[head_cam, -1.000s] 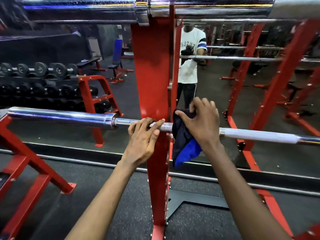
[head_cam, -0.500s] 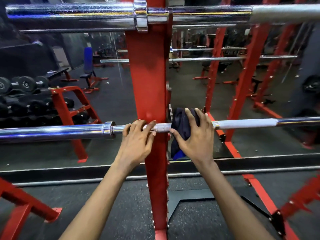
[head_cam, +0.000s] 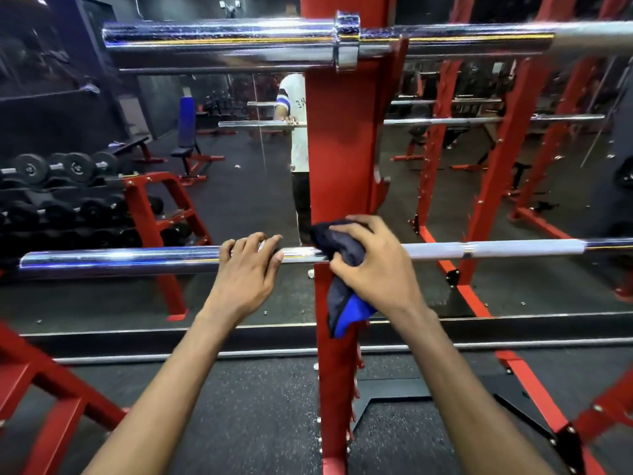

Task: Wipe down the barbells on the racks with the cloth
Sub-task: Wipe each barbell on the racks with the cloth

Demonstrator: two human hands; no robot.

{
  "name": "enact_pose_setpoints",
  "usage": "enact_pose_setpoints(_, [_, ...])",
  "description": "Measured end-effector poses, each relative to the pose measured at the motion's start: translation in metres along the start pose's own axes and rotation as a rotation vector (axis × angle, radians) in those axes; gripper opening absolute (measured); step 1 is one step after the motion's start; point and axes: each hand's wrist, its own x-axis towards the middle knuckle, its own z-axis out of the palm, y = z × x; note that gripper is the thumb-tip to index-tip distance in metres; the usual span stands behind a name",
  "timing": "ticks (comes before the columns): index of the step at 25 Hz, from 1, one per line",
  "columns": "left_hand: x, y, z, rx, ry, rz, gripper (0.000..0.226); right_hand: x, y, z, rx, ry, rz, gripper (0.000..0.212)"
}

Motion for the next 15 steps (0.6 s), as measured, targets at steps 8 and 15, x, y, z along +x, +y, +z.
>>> enact_pose_setpoints(8, [-0.017, -0.054, -0.015, -0.046, 0.004, 0.028, 0.054, -0.013, -0.026, 0.093, -0.235, 0.084, 0.077, 0.06])
enact_pose_setpoints(15, [-0.021, -0.102, -0.021, 0.031, -0.014, -0.009, 0.049, 0.003, -0.034, 0.099, -0.154, 0.152, 0.146, 0.051])
